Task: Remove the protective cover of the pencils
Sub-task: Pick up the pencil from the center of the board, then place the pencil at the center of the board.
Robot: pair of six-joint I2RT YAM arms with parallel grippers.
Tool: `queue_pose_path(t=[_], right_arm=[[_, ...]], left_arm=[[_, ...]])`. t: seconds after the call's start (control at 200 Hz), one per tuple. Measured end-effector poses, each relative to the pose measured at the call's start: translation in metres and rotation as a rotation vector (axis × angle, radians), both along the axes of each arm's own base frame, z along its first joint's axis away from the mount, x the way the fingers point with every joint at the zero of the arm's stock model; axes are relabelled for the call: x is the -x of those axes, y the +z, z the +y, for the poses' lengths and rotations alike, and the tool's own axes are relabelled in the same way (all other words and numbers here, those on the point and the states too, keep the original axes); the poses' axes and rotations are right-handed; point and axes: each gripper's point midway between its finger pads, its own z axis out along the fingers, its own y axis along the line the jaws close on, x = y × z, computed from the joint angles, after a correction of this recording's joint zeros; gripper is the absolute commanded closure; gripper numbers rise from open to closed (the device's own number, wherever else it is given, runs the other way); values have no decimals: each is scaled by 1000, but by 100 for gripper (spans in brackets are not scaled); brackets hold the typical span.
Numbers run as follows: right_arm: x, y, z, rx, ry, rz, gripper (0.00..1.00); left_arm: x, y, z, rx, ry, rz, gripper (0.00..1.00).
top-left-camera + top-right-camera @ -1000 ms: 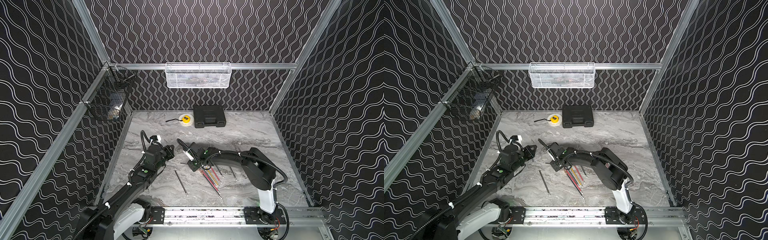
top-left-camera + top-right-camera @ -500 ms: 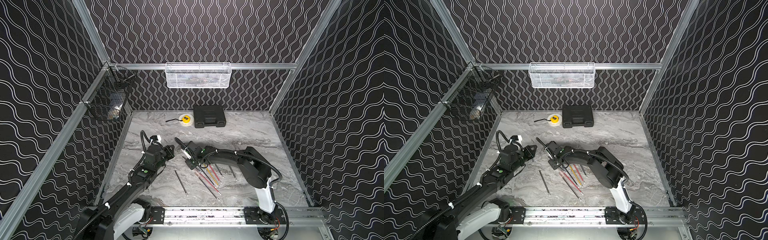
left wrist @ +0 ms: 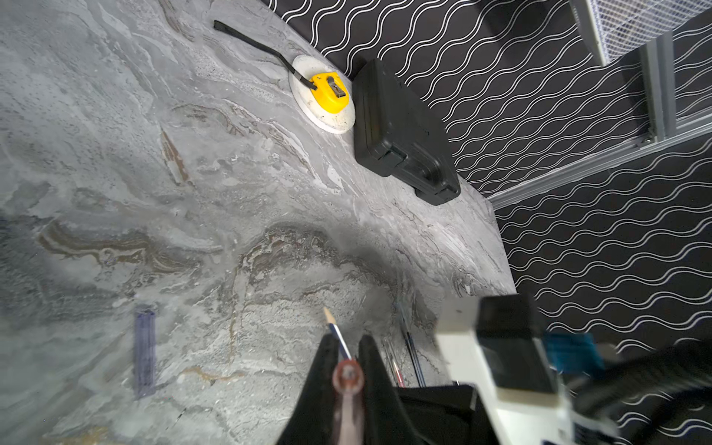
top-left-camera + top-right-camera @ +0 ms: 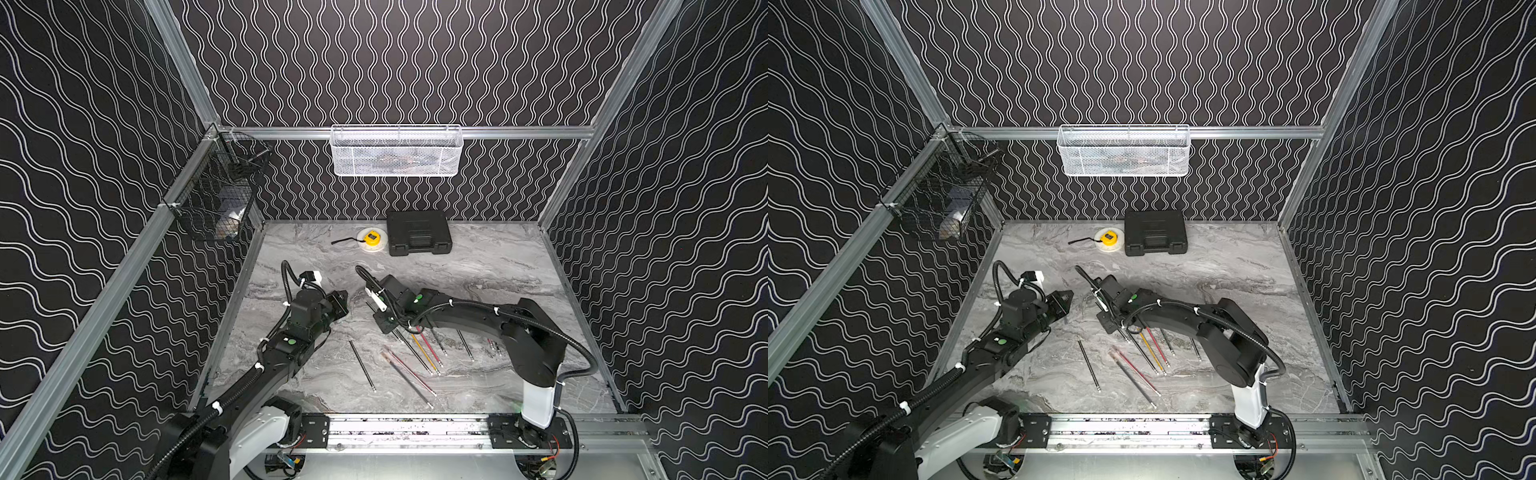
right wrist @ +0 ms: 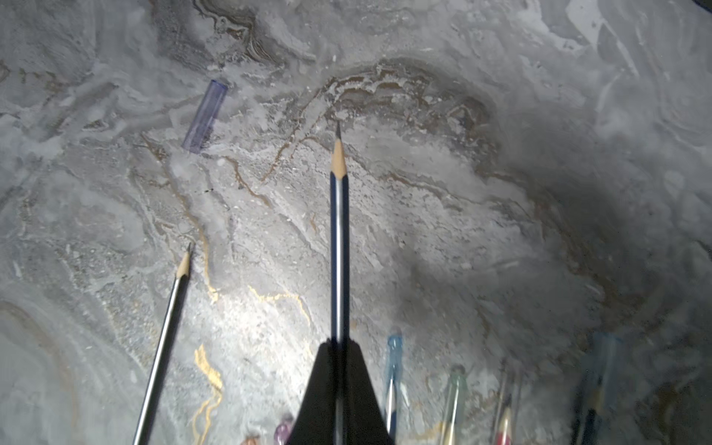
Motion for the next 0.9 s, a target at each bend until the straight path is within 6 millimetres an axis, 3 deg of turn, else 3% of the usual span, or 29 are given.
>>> queue_pose_path(t=[0.15, 0.26, 0.51, 0.631, 0.901], right_arm=[[21, 11, -16, -69, -73, 19, 100], [53, 3, -17, -102, -99, 49, 100], [122, -14, 3, -153, -113, 92, 100], [131, -21, 7, -170, -137, 107, 100], [131, -51, 5, -137, -195, 128, 100]], left_arm=[[-3, -6, -3, 6, -11, 13, 90], [-7, -11, -7, 10, -24, 24, 91], [-11, -21, -13, 24, -46, 48, 91], [-11, -22, -13, 33, -41, 49, 91], [-12, -26, -13, 31, -41, 58, 91]])
